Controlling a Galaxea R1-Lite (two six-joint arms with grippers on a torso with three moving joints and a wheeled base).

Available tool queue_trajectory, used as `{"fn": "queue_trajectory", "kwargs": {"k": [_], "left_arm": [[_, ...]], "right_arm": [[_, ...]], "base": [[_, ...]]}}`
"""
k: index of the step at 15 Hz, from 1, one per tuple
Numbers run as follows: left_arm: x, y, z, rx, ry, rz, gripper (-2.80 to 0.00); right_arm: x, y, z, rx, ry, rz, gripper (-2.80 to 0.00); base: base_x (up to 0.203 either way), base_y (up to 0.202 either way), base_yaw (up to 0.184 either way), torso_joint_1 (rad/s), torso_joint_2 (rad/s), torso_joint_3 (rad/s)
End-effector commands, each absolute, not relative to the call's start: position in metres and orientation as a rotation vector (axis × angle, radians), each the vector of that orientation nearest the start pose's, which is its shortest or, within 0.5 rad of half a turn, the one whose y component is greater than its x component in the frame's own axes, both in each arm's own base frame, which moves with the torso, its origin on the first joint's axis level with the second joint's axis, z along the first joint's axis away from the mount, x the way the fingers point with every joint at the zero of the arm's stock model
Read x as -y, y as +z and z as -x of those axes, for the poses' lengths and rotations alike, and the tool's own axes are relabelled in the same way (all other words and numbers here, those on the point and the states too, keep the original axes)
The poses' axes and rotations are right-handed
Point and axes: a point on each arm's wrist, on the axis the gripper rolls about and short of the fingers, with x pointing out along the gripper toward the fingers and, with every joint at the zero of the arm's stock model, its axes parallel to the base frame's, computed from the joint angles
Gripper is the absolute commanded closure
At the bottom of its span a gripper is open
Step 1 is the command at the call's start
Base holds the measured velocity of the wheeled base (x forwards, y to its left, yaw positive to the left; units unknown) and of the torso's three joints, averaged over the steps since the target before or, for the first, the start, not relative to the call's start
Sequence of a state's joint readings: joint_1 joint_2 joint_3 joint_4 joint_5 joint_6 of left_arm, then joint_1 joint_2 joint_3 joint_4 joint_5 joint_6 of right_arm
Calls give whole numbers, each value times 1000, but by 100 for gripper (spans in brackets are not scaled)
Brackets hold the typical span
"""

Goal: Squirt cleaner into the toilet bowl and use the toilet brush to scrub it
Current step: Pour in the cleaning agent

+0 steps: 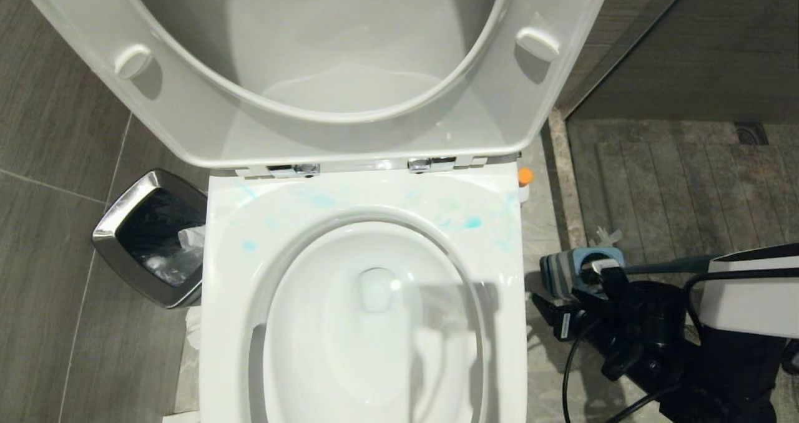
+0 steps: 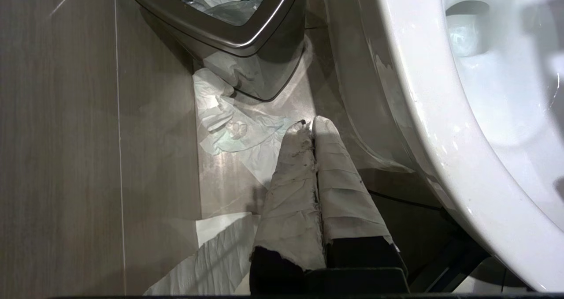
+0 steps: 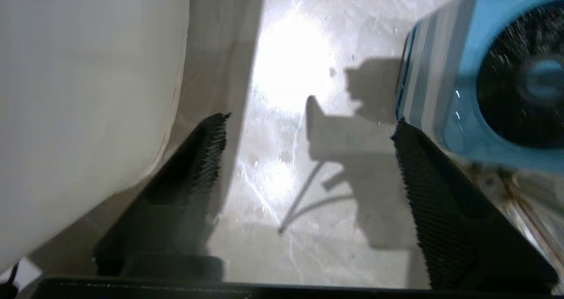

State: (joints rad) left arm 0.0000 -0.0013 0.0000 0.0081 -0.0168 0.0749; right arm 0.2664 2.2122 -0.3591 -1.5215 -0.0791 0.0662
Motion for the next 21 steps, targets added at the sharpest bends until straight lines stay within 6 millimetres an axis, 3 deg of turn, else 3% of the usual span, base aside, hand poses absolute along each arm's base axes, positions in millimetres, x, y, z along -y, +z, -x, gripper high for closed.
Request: {"fn": "queue_trajectory", "kwargs": {"k": [1, 6, 8, 13, 21], "left_arm": [[0, 74, 23, -9, -17, -75, 0], [0, 74, 23, -9, -17, -75, 0], [0, 74, 23, -9, -17, -75, 0], [0, 74, 23, -9, -17, -75, 0], [0, 74, 23, -9, -17, -75, 0]], "right_arm": [[-81, 8, -304, -325, 174, -6, -280], [-88, 7, -332, -245, 141, -1, -280], [-82, 9, -342, -210, 131, 86, -280], [-88, 31, -353, -111, 163, 100, -280], [-92, 32, -358, -92, 152, 143, -280]], "base": [[0, 0, 0, 0, 0, 0], [0, 0, 0, 0, 0, 0], [0, 0, 0, 0, 0, 0], [0, 0, 0, 0, 0, 0], [0, 0, 0, 0, 0, 0]]}}
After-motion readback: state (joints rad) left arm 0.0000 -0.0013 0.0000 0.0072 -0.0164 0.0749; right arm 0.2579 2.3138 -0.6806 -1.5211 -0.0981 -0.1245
